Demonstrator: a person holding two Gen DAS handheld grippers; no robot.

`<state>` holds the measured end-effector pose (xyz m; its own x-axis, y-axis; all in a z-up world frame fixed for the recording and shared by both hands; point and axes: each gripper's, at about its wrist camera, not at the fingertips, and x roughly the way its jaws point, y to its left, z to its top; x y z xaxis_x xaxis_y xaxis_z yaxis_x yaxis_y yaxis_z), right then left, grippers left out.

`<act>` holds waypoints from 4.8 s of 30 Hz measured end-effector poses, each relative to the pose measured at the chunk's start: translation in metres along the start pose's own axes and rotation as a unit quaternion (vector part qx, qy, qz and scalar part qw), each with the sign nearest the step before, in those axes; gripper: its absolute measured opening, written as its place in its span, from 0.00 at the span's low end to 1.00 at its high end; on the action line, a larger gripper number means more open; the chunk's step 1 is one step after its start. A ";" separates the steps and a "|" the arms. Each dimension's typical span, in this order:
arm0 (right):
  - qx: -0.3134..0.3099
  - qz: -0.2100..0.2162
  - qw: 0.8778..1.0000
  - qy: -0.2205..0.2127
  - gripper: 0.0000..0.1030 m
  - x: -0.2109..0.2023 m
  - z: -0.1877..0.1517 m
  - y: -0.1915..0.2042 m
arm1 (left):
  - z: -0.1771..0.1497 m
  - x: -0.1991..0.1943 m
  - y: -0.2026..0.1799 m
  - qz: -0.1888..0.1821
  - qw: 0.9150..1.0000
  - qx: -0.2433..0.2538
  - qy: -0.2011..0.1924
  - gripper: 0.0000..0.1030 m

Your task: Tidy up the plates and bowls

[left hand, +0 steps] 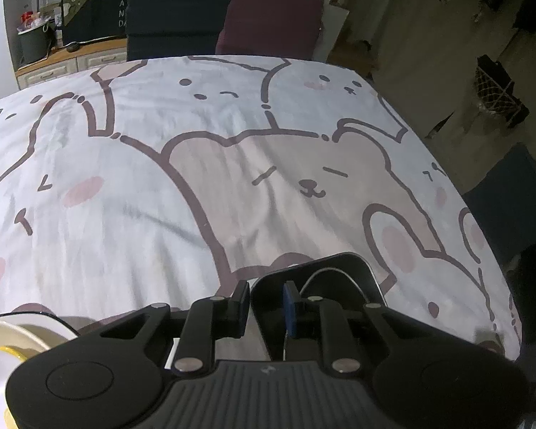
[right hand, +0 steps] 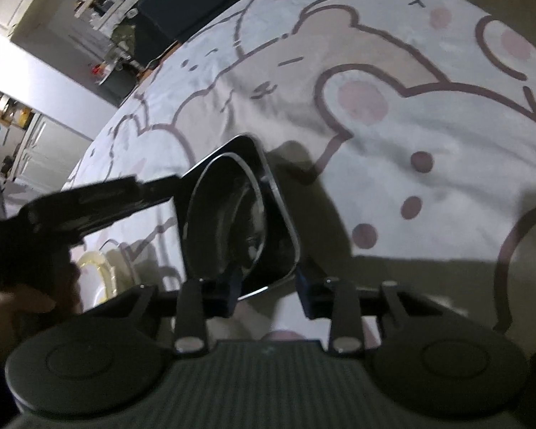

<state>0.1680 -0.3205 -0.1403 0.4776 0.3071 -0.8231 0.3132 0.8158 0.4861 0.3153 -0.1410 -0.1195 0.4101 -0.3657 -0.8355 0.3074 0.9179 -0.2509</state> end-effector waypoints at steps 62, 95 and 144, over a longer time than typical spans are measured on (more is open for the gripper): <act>-0.255 -0.038 0.965 0.050 0.06 0.035 0.060 0.036 | -0.031 -0.014 0.011 -0.017 0.995 -0.084 0.047 0.05; 0.046 0.012 0.999 -0.004 0.22 -0.004 -0.007 -0.022 | 0.000 0.021 0.004 0.023 0.999 0.009 0.022 0.09; -0.136 -0.041 0.990 0.025 0.13 0.002 0.029 0.005 | -0.058 -0.027 0.005 -0.012 0.997 0.038 0.066 0.10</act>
<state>0.1947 -0.3297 -0.1311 0.4162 0.2528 -0.8734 0.1139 0.9385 0.3259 0.2555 -0.1177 -0.1262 0.2866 -0.3602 -0.8878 0.3832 0.8924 -0.2384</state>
